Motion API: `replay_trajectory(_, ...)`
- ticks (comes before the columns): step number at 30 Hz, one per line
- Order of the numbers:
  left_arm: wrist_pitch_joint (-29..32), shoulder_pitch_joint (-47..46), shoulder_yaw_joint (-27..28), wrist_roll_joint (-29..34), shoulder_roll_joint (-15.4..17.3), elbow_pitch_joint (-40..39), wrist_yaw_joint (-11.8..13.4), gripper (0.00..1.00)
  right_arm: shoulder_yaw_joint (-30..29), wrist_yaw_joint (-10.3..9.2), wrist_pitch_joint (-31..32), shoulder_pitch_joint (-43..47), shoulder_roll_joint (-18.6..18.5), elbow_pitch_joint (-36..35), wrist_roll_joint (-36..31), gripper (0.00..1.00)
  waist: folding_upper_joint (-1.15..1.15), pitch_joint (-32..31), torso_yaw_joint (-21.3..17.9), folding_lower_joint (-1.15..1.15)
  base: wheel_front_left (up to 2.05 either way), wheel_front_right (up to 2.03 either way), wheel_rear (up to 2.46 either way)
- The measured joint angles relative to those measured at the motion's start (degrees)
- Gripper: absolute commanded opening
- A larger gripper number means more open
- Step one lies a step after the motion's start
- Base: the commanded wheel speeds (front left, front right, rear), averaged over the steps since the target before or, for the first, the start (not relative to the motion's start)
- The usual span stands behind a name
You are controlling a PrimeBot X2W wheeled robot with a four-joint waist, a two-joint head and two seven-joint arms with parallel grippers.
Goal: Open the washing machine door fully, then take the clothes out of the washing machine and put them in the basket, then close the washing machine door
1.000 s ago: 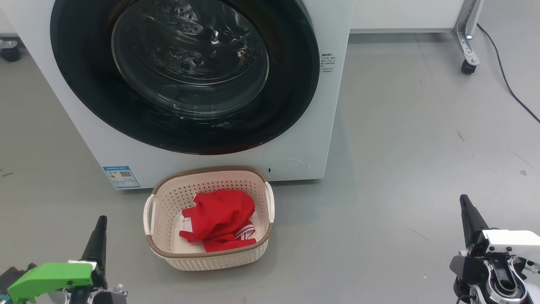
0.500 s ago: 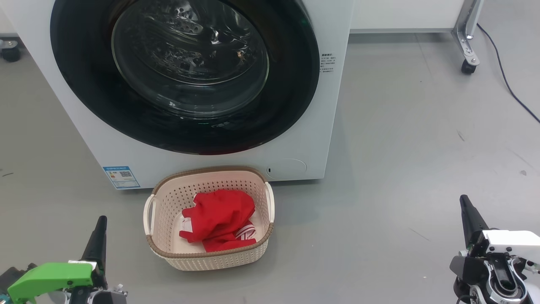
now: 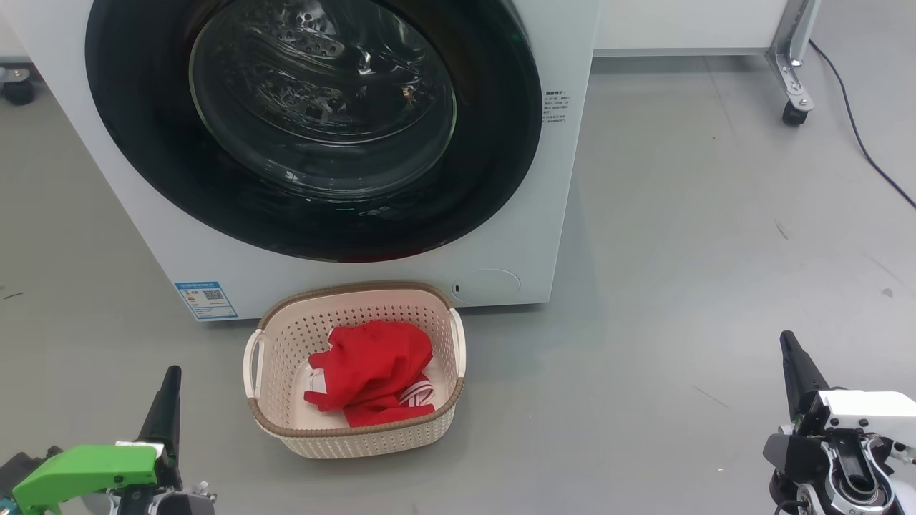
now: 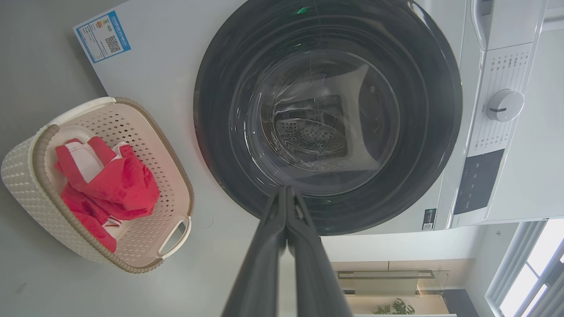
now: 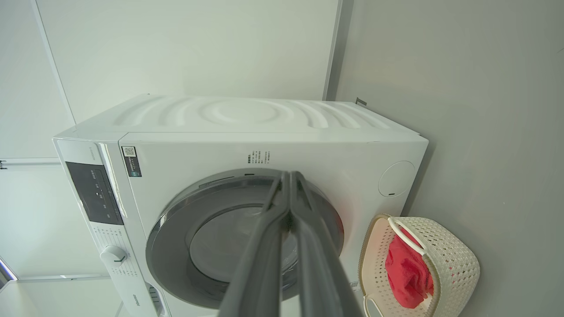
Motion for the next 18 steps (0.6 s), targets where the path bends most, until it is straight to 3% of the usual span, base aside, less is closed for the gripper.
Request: replay_trajectory(18, 0.01, -0.01, 0.04, 0.00, -0.02, 0.07, 0.00, 0.00, -0.12, 0.00, 0.01, -0.02, 0.01, 0.11, 0.00, 0.00, 0.00, 0.00, 0.00, 0.00, 0.00, 0.00, 0.00)
